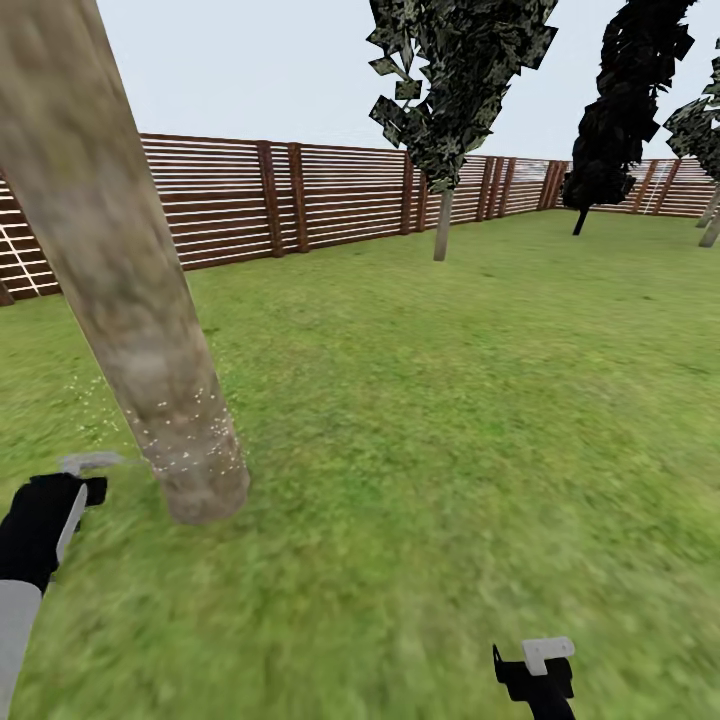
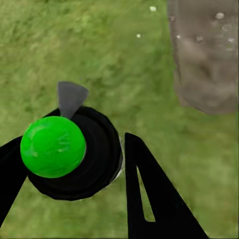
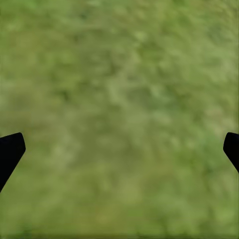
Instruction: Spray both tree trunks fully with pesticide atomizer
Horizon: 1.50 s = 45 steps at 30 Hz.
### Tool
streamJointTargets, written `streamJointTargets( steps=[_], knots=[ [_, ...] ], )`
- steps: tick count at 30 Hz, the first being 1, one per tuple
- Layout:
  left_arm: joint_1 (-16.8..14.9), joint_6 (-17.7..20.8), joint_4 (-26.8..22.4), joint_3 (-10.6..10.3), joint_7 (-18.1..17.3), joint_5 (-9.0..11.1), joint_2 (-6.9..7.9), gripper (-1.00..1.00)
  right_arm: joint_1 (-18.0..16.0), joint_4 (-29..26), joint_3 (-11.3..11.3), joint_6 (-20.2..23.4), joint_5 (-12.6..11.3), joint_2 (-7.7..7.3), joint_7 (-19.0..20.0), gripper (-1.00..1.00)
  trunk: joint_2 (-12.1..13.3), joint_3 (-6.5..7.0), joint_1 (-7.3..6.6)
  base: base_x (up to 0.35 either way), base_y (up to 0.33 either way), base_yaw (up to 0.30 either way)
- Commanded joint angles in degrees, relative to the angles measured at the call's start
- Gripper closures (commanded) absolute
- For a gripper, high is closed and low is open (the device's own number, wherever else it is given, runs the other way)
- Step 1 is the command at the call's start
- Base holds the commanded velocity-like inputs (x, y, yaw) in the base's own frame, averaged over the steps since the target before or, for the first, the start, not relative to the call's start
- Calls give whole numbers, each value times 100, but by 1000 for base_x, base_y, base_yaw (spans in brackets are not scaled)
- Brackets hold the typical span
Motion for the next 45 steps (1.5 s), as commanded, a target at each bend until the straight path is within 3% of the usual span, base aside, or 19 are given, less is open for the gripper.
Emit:
streamJointTargets(
  steps=[1, 3, 5, 9, 13, 17, 18, 20, 21, 23, 25, 26, 27, 31, 33, 39, 40, 42, 45],
  knots=[
    [-72, 27, -4, 1, -35, 59, 62, 100, -4, 8, -40, -17, 62, 0, -25, -100, -2, -6, 0, 0, 0, 0],
    [-177, 54, -76, -37, -37, 71, 36, 100, -4, 8, -40, -17, 66, 0, -25, -100, -2, -6, 0, 0, 0, 0],
    [-205, 665, -632, -64, -42, 69, -299, 100, -4, 8, -40, -17, 67, 0, -25, -100, -2, -6, 0, 0, 0, 0],
    [-50, 628, -637, -90, 0, 10, -283, 100, -4, 8, -40, -17, 67, 0, -25, -100, -2, -6, 0, 0, 0, 0],
    [750, 24, -559, -69, -36, 67, -349, 100, -4, 8, -40, -17, 66, 0, -25, -100, -2, -6, 0, -36, 0, 0],
    [914, -760, 260, -70, -150, 72, -364, 100, -4, 8, -40, -17, 62, 3, -25, -100, -2, -6, 0, -304, 0, 0],
    [916, -861, 391, -108, -397, 50, -371, 100, -4, 8, -40, -17, 64, 6, -23, -100, -2, -6, 0, -338, 0, 0],
    [925, -1505, 702, -530, -1675, -42, -300, 100, -4, -4, -33, -17, 60, 21, -4, -100, -2, -6, 0, -341, 0, 0],
    [926, -1792, 768, -586, -1987, -191, -290, 100, -4, -19, -26, -17, 63, 27, 3, -100, -2, -6, 0, -341, 0, 0],
    [926, -2319, 827, -863, -2972, -986, -283, 100, -4, -97, -7, -17, 82, 135, 8, -100, -2, -6, 0, -341, 0, 0],
    [927, -3216, 850, -1027, -4500, -1800, -295, 100, -4, -967, 218, -4, 98, 222, 175, -100, -2, -6, 0, -327, 0, 0],
    [927, -3364, 852, -1044, -4949, -1930, -289, 100, -4, -1306, 473, 2, 100, 224, 467, -100, -2, -6, 0, -285, 0, 0],
    [923, -3478, 846, -1053, -5663, -2218, -282, 100, -4, -1775, 870, 54, 105, 197, 1302, -100, -2, -6, 0, -136, 0, 0],
    [910, -3547, 843, -1144, -6721, -3573, -335, 100, -158, -2208, 1097, 314, 380, 155, 2818, -100, -2, -6, 0, -32, 0, 0],
    [911, -3742, 847, -1360, -6854, -3787, -356, 100, -191, -2427, 1107, 351, 1078, 160, 3347, -100, -2, -6, 0, -2, 0, 0],
    [909, -3980, 856, -1548, -6888, -3869, -578, 100, -197, -2684, 1125, 356, 1328, 204, 4268, -100, -2, -6, 0, 0, 0, 0],
    [909, -3975, 857, -1692, -6885, -3875, -612, 100, -197, -2777, 1127, 363, 1327, 212, 4544, 100, -2, -6, 0, 0, 0, 0],
    [909, -3953, 857, -1966, -6881, -3876, -645, 100, -197, -2908, 1127, 366, 1318, 220, 4848, 100, -2, -6, 0, 0, 0, 0],
    [909, -3930, 857, -2020, -6875, -3880, -667, 100, -197, -2934, 1373, 362, 1318, 235, 4907, 100, -2, -6, 0, 0, 0, 0]
  ],
)
